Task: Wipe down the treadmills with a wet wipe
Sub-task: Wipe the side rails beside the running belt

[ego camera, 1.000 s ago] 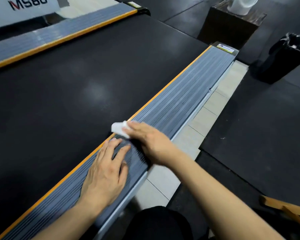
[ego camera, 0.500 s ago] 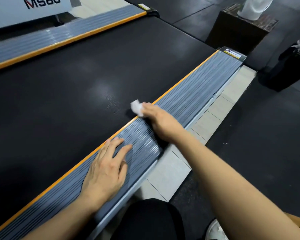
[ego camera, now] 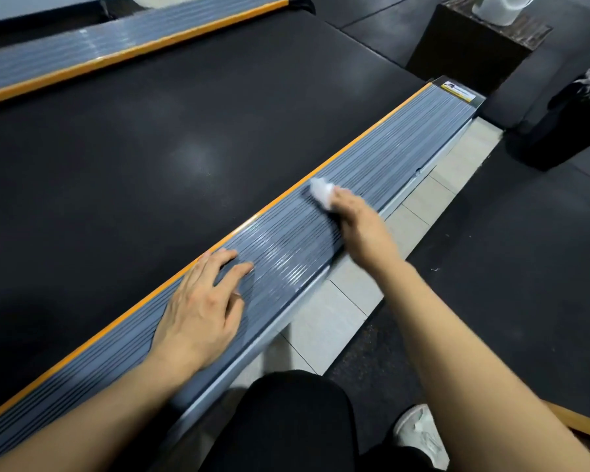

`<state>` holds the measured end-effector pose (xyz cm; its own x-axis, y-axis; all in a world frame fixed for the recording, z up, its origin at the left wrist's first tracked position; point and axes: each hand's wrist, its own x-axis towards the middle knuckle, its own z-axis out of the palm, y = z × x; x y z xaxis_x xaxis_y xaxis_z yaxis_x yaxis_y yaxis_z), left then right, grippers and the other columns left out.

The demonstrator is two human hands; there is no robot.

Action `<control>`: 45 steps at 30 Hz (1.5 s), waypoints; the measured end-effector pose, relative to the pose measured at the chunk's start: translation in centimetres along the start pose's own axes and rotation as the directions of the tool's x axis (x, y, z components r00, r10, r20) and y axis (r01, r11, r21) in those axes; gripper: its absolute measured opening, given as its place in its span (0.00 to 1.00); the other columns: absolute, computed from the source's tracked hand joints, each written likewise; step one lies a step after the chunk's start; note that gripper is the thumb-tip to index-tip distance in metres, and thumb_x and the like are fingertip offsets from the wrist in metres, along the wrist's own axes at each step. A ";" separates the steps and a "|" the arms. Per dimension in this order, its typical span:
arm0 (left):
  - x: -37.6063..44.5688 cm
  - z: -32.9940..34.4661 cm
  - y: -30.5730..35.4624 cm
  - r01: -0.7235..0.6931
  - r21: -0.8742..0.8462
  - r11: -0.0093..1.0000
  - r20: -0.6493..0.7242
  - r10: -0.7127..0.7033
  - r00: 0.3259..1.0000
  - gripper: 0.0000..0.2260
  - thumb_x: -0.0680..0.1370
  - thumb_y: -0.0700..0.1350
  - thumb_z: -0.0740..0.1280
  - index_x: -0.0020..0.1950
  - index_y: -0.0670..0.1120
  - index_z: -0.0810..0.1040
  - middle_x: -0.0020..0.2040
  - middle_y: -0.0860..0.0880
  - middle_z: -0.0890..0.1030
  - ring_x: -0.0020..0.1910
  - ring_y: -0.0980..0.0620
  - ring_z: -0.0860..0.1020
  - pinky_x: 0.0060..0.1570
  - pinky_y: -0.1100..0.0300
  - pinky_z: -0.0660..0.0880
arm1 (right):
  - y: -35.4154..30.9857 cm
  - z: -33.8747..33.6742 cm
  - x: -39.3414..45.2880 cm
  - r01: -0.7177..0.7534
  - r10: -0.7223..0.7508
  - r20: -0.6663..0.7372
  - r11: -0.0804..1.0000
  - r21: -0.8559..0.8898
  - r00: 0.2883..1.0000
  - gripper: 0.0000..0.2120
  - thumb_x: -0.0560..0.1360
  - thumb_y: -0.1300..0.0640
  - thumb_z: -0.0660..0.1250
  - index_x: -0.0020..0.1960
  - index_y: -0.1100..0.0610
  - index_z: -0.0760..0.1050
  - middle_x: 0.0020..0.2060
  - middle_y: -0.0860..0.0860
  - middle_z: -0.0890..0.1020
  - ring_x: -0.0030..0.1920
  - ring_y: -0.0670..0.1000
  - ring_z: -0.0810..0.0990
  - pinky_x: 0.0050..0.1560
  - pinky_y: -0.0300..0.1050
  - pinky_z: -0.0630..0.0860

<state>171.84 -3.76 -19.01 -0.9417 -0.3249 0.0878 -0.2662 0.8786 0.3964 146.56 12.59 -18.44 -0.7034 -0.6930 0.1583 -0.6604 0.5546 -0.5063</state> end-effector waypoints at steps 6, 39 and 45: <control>0.6 -0.1 1.0 0.003 0.039 0.999 -0.032 -0.001 1.000 0.18 0.78 0.46 0.60 0.67 0.47 0.75 0.66 0.47 0.72 0.65 0.44 0.72 0.65 0.46 0.72 | -2.7 2.0 -3.3 0.002 -0.011 -0.162 0.999 -0.053 0.987 0.17 0.74 0.71 0.64 0.60 0.63 0.80 0.65 0.61 0.79 0.64 0.63 0.78 0.69 0.57 0.70; 9.1 3.1 6.3 0.103 -0.074 0.992 -0.003 -0.103 0.995 0.32 0.82 0.51 0.57 0.83 0.44 0.50 0.84 0.49 0.47 0.82 0.48 0.48 0.78 0.59 0.45 | 2.0 1.8 -2.8 0.299 -0.297 0.066 0.954 -0.011 0.952 0.23 0.79 0.62 0.62 0.74 0.55 0.72 0.74 0.52 0.72 0.74 0.52 0.69 0.77 0.50 0.61; 9.3 3.0 6.5 0.080 -0.038 0.996 -0.015 -0.081 0.997 0.28 0.84 0.50 0.56 0.82 0.43 0.55 0.84 0.47 0.52 0.82 0.50 0.47 0.74 0.65 0.36 | 6.7 -1.3 6.8 -0.235 0.231 -0.044 0.958 -0.164 0.972 0.23 0.76 0.66 0.55 0.70 0.56 0.72 0.69 0.56 0.74 0.67 0.61 0.73 0.66 0.53 0.71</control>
<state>160.68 -0.05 -18.41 -0.9137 -0.4004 0.0695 -0.3331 0.8359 0.4362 136.97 12.17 -19.66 -0.8476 -0.5253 0.0744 -0.5107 0.7698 -0.3829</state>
